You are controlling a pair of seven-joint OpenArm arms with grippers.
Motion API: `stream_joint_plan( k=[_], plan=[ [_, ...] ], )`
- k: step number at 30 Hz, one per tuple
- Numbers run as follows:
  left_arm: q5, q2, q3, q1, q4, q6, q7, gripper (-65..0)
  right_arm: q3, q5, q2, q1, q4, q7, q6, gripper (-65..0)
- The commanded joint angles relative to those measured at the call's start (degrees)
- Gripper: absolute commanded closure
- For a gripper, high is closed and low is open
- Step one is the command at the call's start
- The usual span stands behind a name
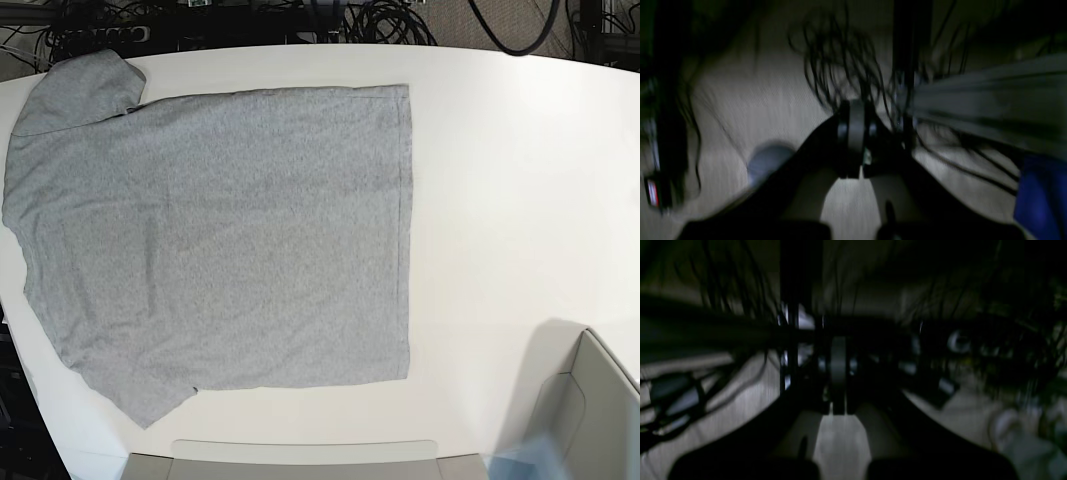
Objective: Fold the T-shirt properly
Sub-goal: 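Move both grippers toward the shoulder corners of the grey T-shirt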
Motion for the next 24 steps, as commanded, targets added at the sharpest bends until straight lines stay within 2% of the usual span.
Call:
stream_joint_plan(
  k=[1, 4, 6, 8, 11, 15, 17, 19, 22, 24],
  plan=[
    [0.0, -0.1, 0.2, 1.3, 0.0, 0.1, -5.6, -0.3, 0.1, 0.1, 0.4, -1.8, 0.0, 3.8, 0.0, -0.5],
    [0.0, -0.2, 0.2, 4.4, 0.0, 0.0, -18.9, -0.3, 0.1, 0.1, 1.2, -4.6, 0.0, 14.2, 0.0, -0.5],
    [0.1, -0.2, 0.2, 6.2, -0.1, 0.0, -28.3, -0.3, 0.2, 0.1, 1.4, -6.5, 2.5, 13.5, 0.0, -0.5],
    [0.1, -0.2, 0.6, 7.7, 2.9, 0.0, -27.4, -0.3, 0.2, 0.5, 2.1, -9.3, 5.5, 14.1, 0.1, -0.5],
    [0.1, -1.5, 1.5, 9.9, 7.3, 0.0, -28.4, -0.4, 0.2, 3.1, 2.3, -15.1, 16.1, 14.1, 0.1, -0.6],
    [0.1, -1.8, 2.3, 16.1, 18.1, 0.0, -28.0, -0.4, 0.1, 7.6, 2.6, -26.9, 38.3, 13.9, 0.3, -0.6],
    [0.1, -1.8, 2.3, 19.8, 25.3, 0.0, -28.0, -0.4, 0.0, 9.9, 4.4, -32.7, 49.4, 13.8, 0.3, -0.7],
    [0.1, -1.8, 2.3, 23.2, 32.1, 0.0, -28.0, -0.4, -0.1, 13.3, 5.8, -37.6, 59.3, 11.4, 0.3, -2.2],
    [0.1, -1.8, 2.3, 26.8, 42.4, 0.0, -27.9, -2.2, 0.1, 21.1, 8.3, -43.0, 72.9, 3.3, 0.3, -8.1],
    [0.1, -1.8, 2.3, 28.7, 48.0, 0.0, -27.8, -5.4, 0.1, 27.0, 11.3, -45.7, 79.7, -1.5, 0.3, -11.8]
  ],
)
